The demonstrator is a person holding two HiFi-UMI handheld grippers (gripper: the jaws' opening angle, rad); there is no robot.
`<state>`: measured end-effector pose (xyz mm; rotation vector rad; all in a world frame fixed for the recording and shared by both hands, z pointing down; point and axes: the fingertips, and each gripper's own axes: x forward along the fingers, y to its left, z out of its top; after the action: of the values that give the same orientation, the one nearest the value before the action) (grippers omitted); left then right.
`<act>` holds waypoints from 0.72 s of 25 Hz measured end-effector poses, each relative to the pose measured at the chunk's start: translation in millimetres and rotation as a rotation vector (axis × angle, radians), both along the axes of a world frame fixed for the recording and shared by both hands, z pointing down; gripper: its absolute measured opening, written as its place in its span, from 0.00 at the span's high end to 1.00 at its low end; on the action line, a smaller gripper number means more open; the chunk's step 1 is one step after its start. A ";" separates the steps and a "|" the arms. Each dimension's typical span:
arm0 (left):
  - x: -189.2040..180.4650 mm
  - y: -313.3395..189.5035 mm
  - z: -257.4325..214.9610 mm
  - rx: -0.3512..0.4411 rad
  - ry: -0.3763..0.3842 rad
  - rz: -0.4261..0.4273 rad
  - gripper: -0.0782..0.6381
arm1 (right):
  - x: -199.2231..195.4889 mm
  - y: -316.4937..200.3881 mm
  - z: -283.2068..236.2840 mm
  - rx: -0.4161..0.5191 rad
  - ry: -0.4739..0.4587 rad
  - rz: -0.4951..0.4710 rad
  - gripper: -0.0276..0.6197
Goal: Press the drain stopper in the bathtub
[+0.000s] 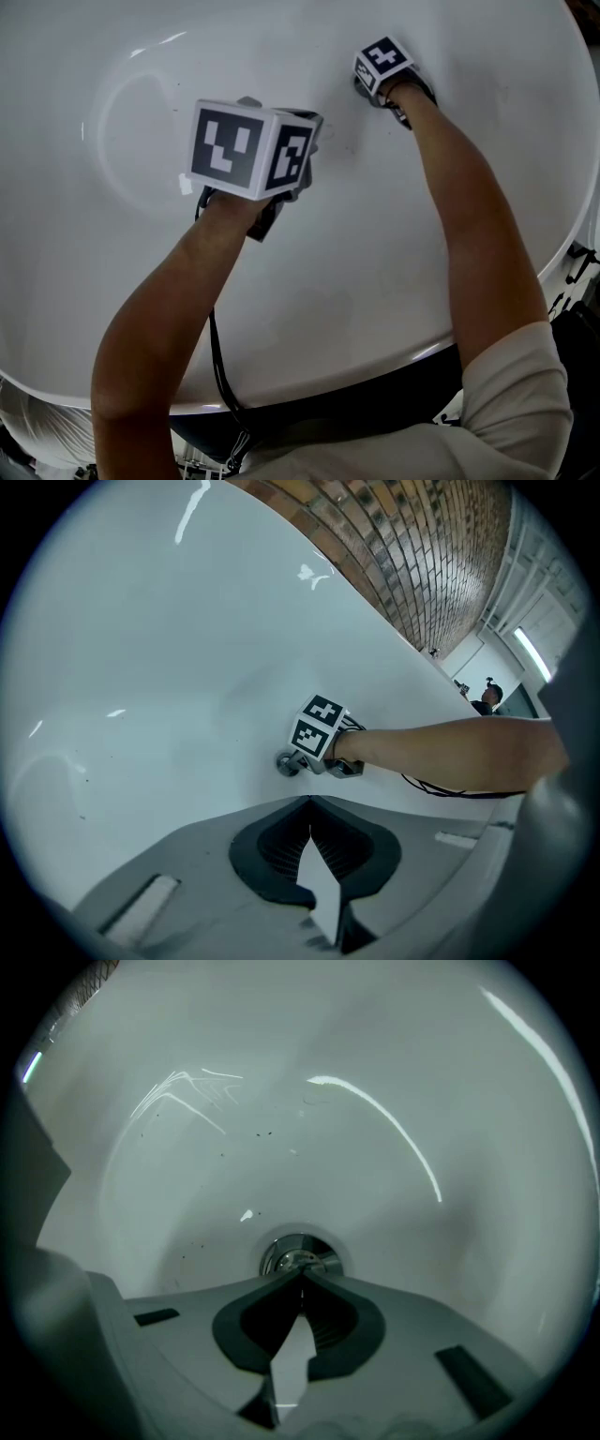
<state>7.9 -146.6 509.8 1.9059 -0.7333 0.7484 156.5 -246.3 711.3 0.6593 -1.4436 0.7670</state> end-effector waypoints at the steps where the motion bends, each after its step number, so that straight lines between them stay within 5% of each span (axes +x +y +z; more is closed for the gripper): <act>1: -1.2 0.6 0.6 -0.002 -0.001 -0.001 0.88 | -0.4 -0.3 0.6 0.000 -0.006 0.002 0.93; 18: -0.6 -3.5 -13.1 0.012 0.003 0.003 0.88 | 6.7 2.3 -11.1 0.002 -0.001 -0.035 0.93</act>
<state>7.3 -150.1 496.7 1.9183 -0.7352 0.7446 163.2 -244.0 700.3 0.6340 -1.4533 0.7391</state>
